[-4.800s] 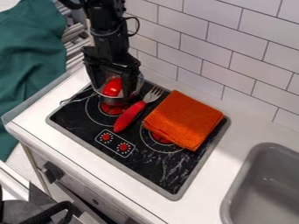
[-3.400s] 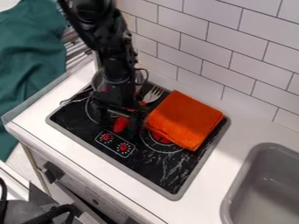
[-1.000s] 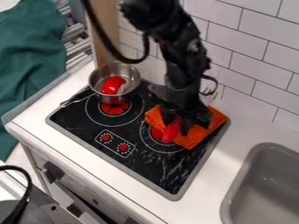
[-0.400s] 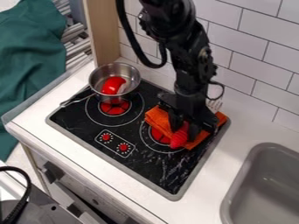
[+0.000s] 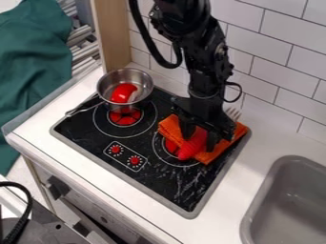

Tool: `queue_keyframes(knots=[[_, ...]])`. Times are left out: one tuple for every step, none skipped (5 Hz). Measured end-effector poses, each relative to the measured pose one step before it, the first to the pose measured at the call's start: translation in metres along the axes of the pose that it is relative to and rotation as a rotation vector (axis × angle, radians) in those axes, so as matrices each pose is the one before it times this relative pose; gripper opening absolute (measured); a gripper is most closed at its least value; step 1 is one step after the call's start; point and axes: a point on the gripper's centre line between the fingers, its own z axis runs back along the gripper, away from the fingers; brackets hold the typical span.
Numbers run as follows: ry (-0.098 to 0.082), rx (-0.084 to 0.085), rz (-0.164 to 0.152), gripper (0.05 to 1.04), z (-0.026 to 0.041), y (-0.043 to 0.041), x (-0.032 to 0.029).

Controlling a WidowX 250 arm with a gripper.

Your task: Move the red fork to the top of orange towel

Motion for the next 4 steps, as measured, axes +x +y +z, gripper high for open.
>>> queue_keyframes(knots=[[0.0046,-0.0023,-0.0437,1.003,0.00249,0.00008,-0.00085],[-0.0248,0.0075,0.0347,1.004,0.02199,0.01218,-0.00254],[0.0088,-0.0140,0.1393,1.001,0.01826,0.02442,-0.01044],[0.0298,-0.0306,0.1133,1.001,0.00002,0.02030,-0.01181]])
